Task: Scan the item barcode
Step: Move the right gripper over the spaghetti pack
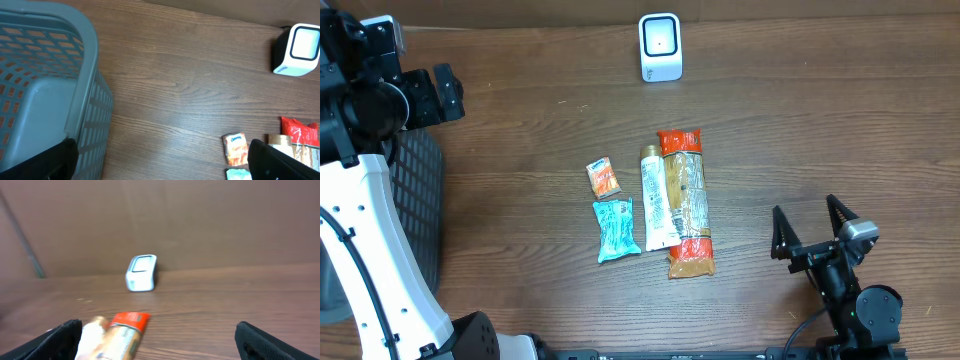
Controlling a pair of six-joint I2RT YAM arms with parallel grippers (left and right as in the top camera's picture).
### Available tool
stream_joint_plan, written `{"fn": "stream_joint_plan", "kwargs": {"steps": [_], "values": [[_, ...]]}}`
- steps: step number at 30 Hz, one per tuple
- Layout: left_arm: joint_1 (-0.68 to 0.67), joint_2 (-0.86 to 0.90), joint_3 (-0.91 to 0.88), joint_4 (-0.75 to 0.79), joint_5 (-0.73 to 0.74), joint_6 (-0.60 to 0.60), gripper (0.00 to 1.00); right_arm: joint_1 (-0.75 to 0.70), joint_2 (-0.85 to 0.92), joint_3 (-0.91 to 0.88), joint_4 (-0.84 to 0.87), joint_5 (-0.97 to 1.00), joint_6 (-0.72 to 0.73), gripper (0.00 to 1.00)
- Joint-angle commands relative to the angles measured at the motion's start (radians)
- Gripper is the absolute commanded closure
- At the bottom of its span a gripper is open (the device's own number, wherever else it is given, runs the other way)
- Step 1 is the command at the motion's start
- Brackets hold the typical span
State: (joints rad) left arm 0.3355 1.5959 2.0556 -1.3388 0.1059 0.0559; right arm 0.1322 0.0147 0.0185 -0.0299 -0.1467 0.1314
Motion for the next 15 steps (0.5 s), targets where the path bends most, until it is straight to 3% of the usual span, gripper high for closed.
{"fn": "stream_joint_plan", "kwargs": {"steps": [1,8,15], "values": [[0.004,0.003,0.006,0.003,0.018,0.015,0.00,-0.004,-0.001,0.023,-0.023,-0.134,0.002,0.00],[0.004,0.003,0.006,0.003,0.018,0.015,0.00,-0.004,0.159,0.245,-0.158,-0.221,0.002,0.00],[0.004,0.003,0.006,0.003,0.018,0.015,0.00,-0.003,0.548,0.619,-0.426,-0.340,-0.007,0.00]]}}
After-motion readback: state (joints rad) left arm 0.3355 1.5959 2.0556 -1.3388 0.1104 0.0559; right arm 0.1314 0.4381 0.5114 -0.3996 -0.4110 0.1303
